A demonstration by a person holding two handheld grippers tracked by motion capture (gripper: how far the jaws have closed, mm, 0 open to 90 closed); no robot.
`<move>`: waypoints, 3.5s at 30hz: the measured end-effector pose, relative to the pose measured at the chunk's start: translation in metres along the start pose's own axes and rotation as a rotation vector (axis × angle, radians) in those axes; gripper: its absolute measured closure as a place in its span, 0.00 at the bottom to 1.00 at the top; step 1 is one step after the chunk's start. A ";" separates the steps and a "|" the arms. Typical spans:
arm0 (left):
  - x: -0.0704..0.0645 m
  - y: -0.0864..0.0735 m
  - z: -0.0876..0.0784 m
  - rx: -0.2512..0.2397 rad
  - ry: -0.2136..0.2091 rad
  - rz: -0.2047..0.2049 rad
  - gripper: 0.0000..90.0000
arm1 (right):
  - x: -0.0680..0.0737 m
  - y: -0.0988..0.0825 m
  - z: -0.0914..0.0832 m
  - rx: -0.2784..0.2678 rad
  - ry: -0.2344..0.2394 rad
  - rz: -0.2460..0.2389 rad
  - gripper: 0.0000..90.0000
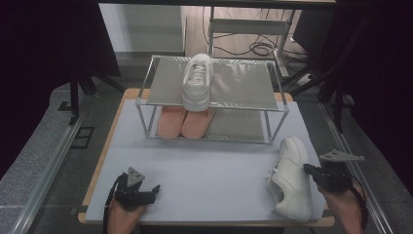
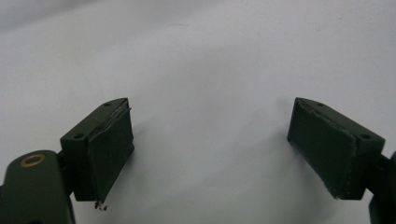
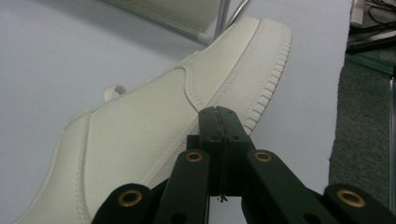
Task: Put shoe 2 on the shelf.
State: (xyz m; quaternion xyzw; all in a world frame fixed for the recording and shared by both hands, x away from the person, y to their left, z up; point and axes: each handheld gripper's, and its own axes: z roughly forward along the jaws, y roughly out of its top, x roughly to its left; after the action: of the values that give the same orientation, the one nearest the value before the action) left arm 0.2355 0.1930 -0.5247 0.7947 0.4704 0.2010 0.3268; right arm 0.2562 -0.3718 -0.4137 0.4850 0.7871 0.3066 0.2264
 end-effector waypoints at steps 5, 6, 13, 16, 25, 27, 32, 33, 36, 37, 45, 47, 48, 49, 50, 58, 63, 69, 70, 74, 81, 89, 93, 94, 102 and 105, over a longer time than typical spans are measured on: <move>0.000 0.000 0.000 0.000 0.000 0.000 0.16 | -0.004 -0.003 -0.002 -0.002 -0.004 0.014 1.00; 0.000 0.000 0.000 0.000 0.000 0.000 0.16 | -0.004 -0.003 -0.002 0.000 -0.005 0.015 1.00; 0.000 0.000 0.000 0.000 0.000 0.000 0.16 | -0.005 -0.003 -0.003 0.011 -0.021 0.024 1.00; 0.000 0.000 0.000 0.000 -0.001 -0.001 0.16 | -0.007 -0.004 -0.004 0.016 -0.036 0.031 1.00; 0.000 0.000 0.000 0.001 -0.002 -0.004 0.16 | -0.021 -0.016 -0.007 0.043 -0.111 0.058 1.00; 0.000 0.000 0.000 0.001 -0.003 -0.005 0.16 | -0.024 -0.020 -0.007 0.051 -0.124 0.065 1.00; 0.000 0.000 0.000 0.002 -0.003 -0.005 0.16 | -0.029 -0.024 -0.006 0.063 -0.137 0.083 1.00; 0.000 0.000 0.000 0.002 -0.003 -0.006 0.16 | -0.030 -0.025 -0.005 0.068 -0.142 0.085 1.00; 0.001 0.000 0.000 0.002 -0.005 -0.007 0.16 | -0.033 -0.028 -0.004 0.075 -0.150 0.100 1.00; 0.001 0.000 0.000 0.003 -0.005 -0.007 0.16 | -0.034 -0.030 -0.004 0.078 -0.153 0.104 1.00; 0.001 0.000 0.000 0.004 -0.008 -0.009 0.16 | -0.038 -0.034 -0.002 0.075 -0.155 0.138 1.00; 0.001 0.000 0.000 0.004 -0.008 -0.009 0.16 | -0.038 -0.034 -0.002 0.075 -0.155 0.139 1.00; 0.001 0.000 0.000 0.004 -0.008 -0.009 0.16 | -0.038 -0.034 -0.002 0.076 -0.155 0.140 1.00; 0.001 0.000 0.000 0.004 -0.007 -0.009 0.16 | -0.038 -0.034 -0.002 0.074 -0.156 0.140 1.00; 0.001 0.000 0.000 0.004 -0.008 -0.009 0.16 | -0.038 -0.035 -0.002 0.072 -0.156 0.142 1.00; 0.001 0.000 0.000 0.004 -0.008 -0.010 0.16 | -0.039 -0.037 -0.002 0.069 -0.162 0.156 1.00; 0.001 0.000 0.000 0.003 -0.007 -0.009 0.16 | -0.040 -0.038 -0.001 0.088 -0.174 0.162 1.00; 0.001 0.000 0.000 0.004 -0.007 -0.006 0.16 | -0.042 -0.043 0.001 0.090 -0.181 0.175 1.00; 0.001 0.000 0.000 0.004 -0.007 -0.007 0.16 | -0.042 -0.043 0.000 0.089 -0.180 0.177 1.00; 0.001 0.000 0.000 0.004 -0.008 -0.009 0.16 | -0.043 -0.042 0.000 0.092 -0.173 0.181 1.00; 0.001 0.000 0.001 0.005 -0.010 -0.011 0.16 | -0.055 -0.054 0.007 0.122 -0.164 0.223 1.00; 0.001 0.000 0.001 0.005 -0.010 -0.011 0.16 | -0.057 -0.065 0.027 0.104 -0.023 0.282 1.00; 0.001 0.000 0.000 0.004 -0.009 -0.010 0.16 | -0.048 -0.058 0.032 0.113 0.007 0.253 1.00; 0.001 0.000 0.000 0.005 -0.009 -0.010 0.16 | -0.046 -0.057 0.033 0.113 0.018 0.251 1.00; 0.001 0.000 0.000 0.004 -0.009 -0.011 0.16 | -0.025 -0.045 0.044 0.108 0.079 0.213 1.00; 0.001 0.000 0.000 0.004 -0.009 -0.010 0.16 | -0.016 -0.039 0.050 0.109 0.094 0.188 1.00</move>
State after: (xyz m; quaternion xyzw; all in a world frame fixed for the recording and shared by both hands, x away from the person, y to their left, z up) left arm 0.2365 0.1938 -0.5249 0.7938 0.4736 0.1947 0.3282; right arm 0.2718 -0.3861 -0.4756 0.5534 0.7633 0.3058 0.1330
